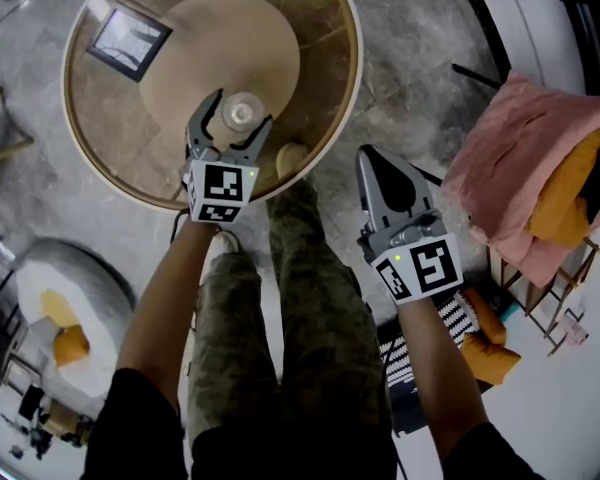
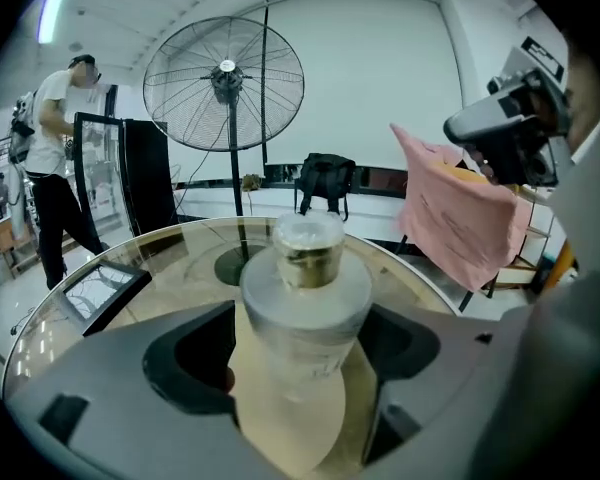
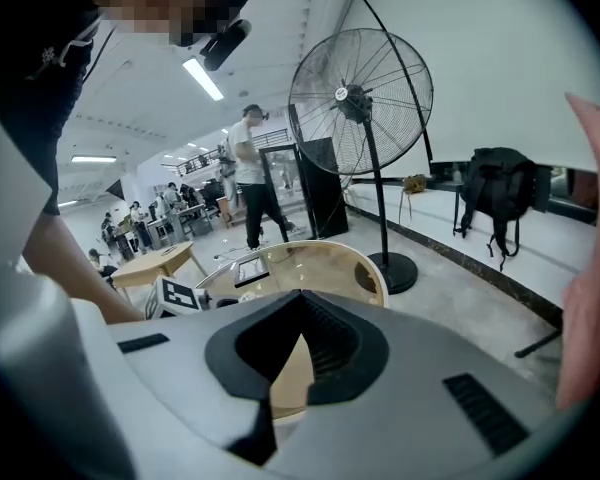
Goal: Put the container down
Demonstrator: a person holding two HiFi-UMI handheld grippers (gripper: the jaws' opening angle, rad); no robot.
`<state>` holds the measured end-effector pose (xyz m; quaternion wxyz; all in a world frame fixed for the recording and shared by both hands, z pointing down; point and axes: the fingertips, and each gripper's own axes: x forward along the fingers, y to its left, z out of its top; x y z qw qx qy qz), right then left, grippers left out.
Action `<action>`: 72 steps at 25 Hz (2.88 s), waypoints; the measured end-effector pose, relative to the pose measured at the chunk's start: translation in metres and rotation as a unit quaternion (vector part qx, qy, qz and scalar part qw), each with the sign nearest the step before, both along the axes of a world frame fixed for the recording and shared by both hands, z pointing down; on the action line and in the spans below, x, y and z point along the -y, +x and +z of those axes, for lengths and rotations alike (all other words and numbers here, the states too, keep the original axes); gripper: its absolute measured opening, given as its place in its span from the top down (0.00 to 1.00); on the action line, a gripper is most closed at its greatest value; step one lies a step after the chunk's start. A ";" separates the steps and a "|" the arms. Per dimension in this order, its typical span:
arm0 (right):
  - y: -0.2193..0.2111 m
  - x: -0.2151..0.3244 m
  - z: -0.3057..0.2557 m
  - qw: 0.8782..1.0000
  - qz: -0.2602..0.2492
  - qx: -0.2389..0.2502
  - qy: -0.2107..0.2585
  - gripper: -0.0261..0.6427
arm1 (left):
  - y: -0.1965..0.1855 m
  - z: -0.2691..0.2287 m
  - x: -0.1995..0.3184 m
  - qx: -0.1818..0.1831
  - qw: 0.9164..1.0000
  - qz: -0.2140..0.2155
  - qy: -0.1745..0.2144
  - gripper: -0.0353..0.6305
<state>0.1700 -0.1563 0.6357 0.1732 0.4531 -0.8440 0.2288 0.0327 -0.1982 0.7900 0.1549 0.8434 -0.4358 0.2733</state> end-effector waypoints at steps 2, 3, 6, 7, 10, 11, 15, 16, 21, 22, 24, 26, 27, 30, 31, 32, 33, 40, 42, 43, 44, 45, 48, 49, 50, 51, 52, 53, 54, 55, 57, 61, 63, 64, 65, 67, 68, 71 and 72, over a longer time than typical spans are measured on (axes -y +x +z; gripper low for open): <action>0.004 -0.004 -0.005 1.000 0.017 -0.003 0.006 0.93 | -0.007 -0.008 -0.007 -0.007 1.000 0.000 0.007 0.39; 0.005 -0.007 -0.009 1.000 0.024 -0.005 0.010 0.93 | -0.012 -0.014 -0.011 -0.012 1.000 -0.003 0.009 0.39; 0.002 -0.018 -0.027 0.999 0.045 -0.007 0.016 0.93 | -0.028 -0.036 -0.035 -0.039 0.999 -0.010 0.006 0.39; 0.001 -0.024 -0.036 0.998 0.052 -0.006 0.019 0.93 | -0.034 -0.047 -0.047 -0.050 0.999 -0.011 0.003 0.39; -0.004 -0.048 -0.071 0.997 0.066 -0.013 0.031 0.93 | -0.055 -0.093 -0.091 -0.091 0.996 -0.021 -0.005 0.39; -0.005 -0.061 -0.085 0.997 0.072 -0.015 0.032 0.93 | -0.063 -0.117 -0.107 -0.107 0.994 -0.027 0.001 0.39; -0.012 -0.121 -0.159 0.992 0.122 -0.025 0.038 0.93 | -0.092 -0.239 -0.165 -0.167 0.984 -0.048 0.043 0.39; -0.016 -0.136 -0.184 0.989 0.135 -0.028 0.050 0.93 | -0.100 -0.268 -0.179 -0.178 0.982 -0.047 0.047 0.39; -0.042 -0.203 -0.302 0.981 0.159 -0.036 0.108 0.93 | -0.134 -0.402 -0.234 -0.211 0.972 -0.042 0.093 0.67; -0.045 -0.216 -0.321 0.979 0.166 -0.040 0.111 0.93 | -0.139 -0.426 -0.244 -0.215 0.971 -0.043 0.097 0.73; -0.052 -0.243 -0.356 0.976 0.181 -0.037 0.114 0.93 | -0.150 -0.473 -0.266 -0.215 0.971 -0.040 0.101 0.84; -0.058 -0.263 -0.387 0.975 0.184 -0.032 0.121 0.93 | -0.157 -0.517 -0.283 -0.206 0.971 -0.027 0.116 0.90; -0.061 -0.269 -0.401 0.975 0.181 -0.031 0.127 0.93 | -0.160 -0.538 -0.289 -0.198 0.971 -0.020 0.129 0.91; -0.066 -0.283 -0.442 0.975 0.165 -0.028 0.147 0.93 | -0.170 -0.593 -0.304 -0.182 0.969 -0.020 0.163 0.92; -0.065 -0.286 -0.455 0.974 0.162 -0.026 0.154 0.93 | -0.173 -0.609 -0.307 -0.182 0.968 -0.026 0.171 0.92; -0.065 -0.288 -0.467 0.974 0.161 -0.022 0.160 0.93 | -0.175 -0.624 -0.309 -0.183 0.966 -0.034 0.180 0.92; -0.064 -0.289 -0.478 0.972 0.161 -0.017 0.167 0.93 | -0.178 -0.636 -0.311 -0.183 0.964 -0.043 0.187 0.92; -0.037 -0.295 -0.528 0.967 0.146 -0.008 0.208 0.93 | -0.166 -0.694 -0.320 -0.171 0.949 -0.087 0.250 0.92; -0.026 -0.301 -0.537 0.968 0.141 -0.003 0.206 0.93 | -0.155 -0.707 -0.324 -0.166 0.948 -0.093 0.256 0.92; -0.022 -0.305 -0.540 0.969 0.136 -0.004 0.206 0.93 | -0.149 -0.713 -0.328 -0.166 0.946 -0.097 0.260 0.92; -0.019 -0.310 -0.543 0.969 0.131 -0.007 0.208 0.93 | -0.145 -0.718 -0.333 -0.164 0.945 -0.101 0.265 0.92; -0.014 -0.314 -0.544 0.968 0.129 -0.009 0.214 0.93 | -0.141 -0.722 -0.336 -0.159 0.944 -0.106 0.269 0.92; 0.002 -0.316 -0.545 0.967 0.127 -0.003 0.219 0.93 | -0.125 -0.729 -0.336 -0.152 0.943 -0.124 0.268 0.92; 0.006 -0.316 -0.545 0.969 0.123 -0.001 0.216 0.93 | -0.118 -0.729 -0.337 -0.149 0.943 -0.123 0.271 0.92; 0.009 -0.316 -0.545 0.970 0.119 -0.001 0.213 0.93 | -0.109 -0.729 -0.339 -0.144 0.943 -0.115 0.277 0.92; 0.012 -0.316 -0.545 0.970 0.114 -0.003 0.213 0.93 | -0.099 -0.729 -0.340 -0.140 0.943 -0.103 0.284 0.92; 0.014 -0.316 -0.546 0.971 0.110 -0.005 0.214 0.93 | -0.090 -0.729 -0.341 -0.141 0.942 -0.094 0.289 0.92; 0.016 -0.318 -0.547 0.971 0.107 -0.007 0.216 0.93 | -0.082 -0.730 -0.343 -0.145 0.942 -0.090 0.289 0.92; 0.018 -0.319 -0.549 0.971 0.103 -0.009 0.218 0.93 | -0.077 -0.729 -0.346 -0.150 0.942 -0.091 0.286 0.92; 0.019 -0.321 -0.551 0.971 0.099 -0.010 0.218 0.93 | -0.074 -0.729 -0.348 -0.154 0.942 -0.095 0.282 0.92; 0.020 -0.322 -0.553 0.971 0.094 -0.010 0.219 0.93 | -0.070 -0.726 -0.350 -0.159 0.942 -0.104 0.276 0.92; 0.017 -0.315 -0.547 0.973 0.090 -0.012 0.212 0.93 | -0.065 -0.719 -0.345 -0.157 0.942 -0.105 0.277 0.92; 0.016 -0.313 -0.542 0.975 0.091 -0.010 0.202 0.93 | -0.063 -0.716 -0.344 -0.159 0.943 -0.105 0.274 0.92; 0.015 -0.311 -0.540 0.976 0.092 -0.010 0.198 0.93 | -0.063 -0.715 -0.343 -0.159 0.943 -0.105 0.273 0.92; 0.013 -0.309 -0.539 0.976 0.092 -0.010 0.196 0.93 | -0.064 -0.714 -0.341 -0.161 0.943 -0.105 0.272 0.92; 0.003 -0.305 -0.538 0.976 0.090 -0.014 0.197 0.93 | -0.071 -0.713 -0.337 -0.166 0.942 -0.107 0.270 0.92; -0.005 -0.305 -0.537 0.976 0.088 -0.016 0.198 0.93 | -0.077 -0.712 -0.336 -0.167 0.943 -0.107 0.269 0.92; -0.025 -0.302 -0.537 0.976 0.084 -0.021 0.202 0.93 | -0.097 -0.706 -0.333 -0.161 0.945 -0.106 0.262 0.92; -0.030 -0.299 -0.538 0.975 0.084 -0.023 0.204 0.93 | -0.101 -0.705 -0.331 -0.163 0.946 -0.106 0.260 0.92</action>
